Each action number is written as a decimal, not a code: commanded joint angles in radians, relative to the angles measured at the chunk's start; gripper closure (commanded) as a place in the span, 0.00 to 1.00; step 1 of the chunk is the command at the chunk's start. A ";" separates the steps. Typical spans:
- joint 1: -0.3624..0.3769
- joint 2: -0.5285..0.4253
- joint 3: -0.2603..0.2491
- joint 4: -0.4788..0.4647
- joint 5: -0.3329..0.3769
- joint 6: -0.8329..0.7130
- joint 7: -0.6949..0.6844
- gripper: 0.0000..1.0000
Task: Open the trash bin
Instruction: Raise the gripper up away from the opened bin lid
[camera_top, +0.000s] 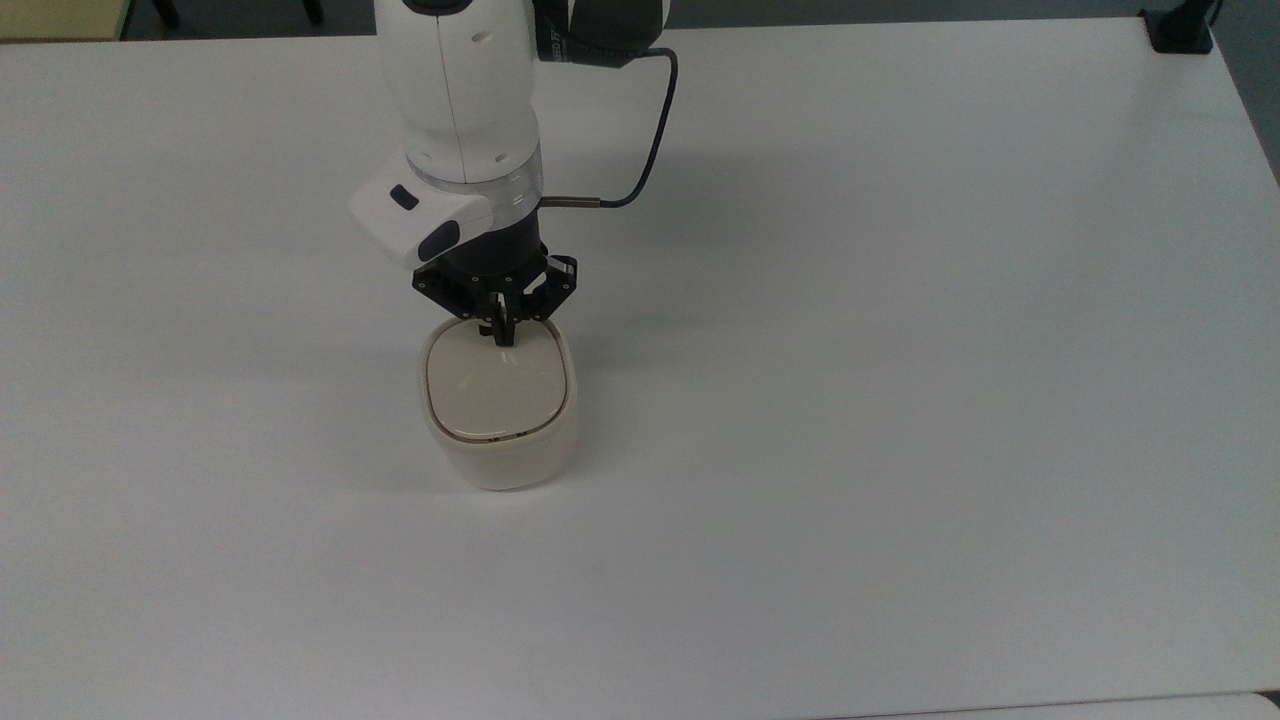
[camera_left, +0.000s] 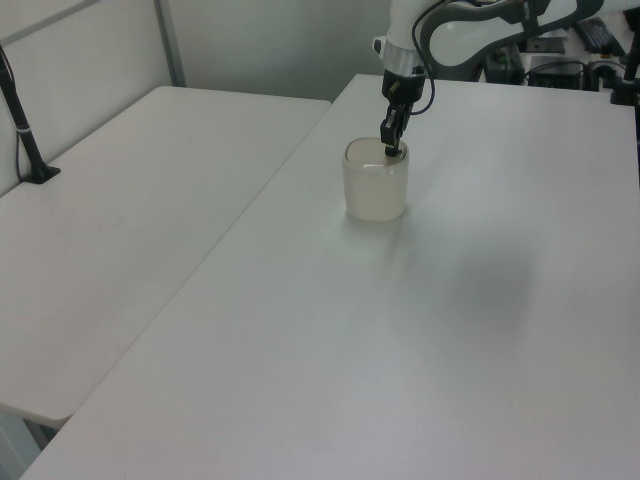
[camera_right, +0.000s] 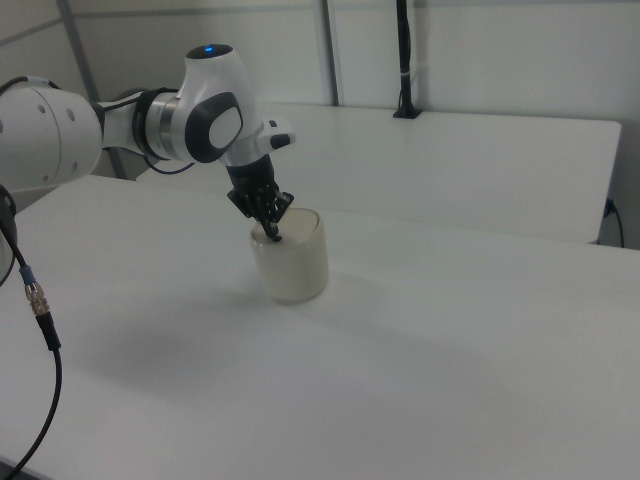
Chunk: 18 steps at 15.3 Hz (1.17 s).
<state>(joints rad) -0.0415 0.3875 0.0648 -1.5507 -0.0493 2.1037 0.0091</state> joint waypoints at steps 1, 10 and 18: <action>-0.001 -0.005 -0.007 -0.011 -0.007 -0.007 -0.003 0.93; 0.014 -0.215 0.000 0.000 -0.012 -0.327 0.035 0.90; 0.015 -0.390 0.006 -0.044 -0.009 -0.455 0.035 0.73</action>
<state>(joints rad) -0.0345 0.0622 0.0687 -1.5268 -0.0498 1.6643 0.0255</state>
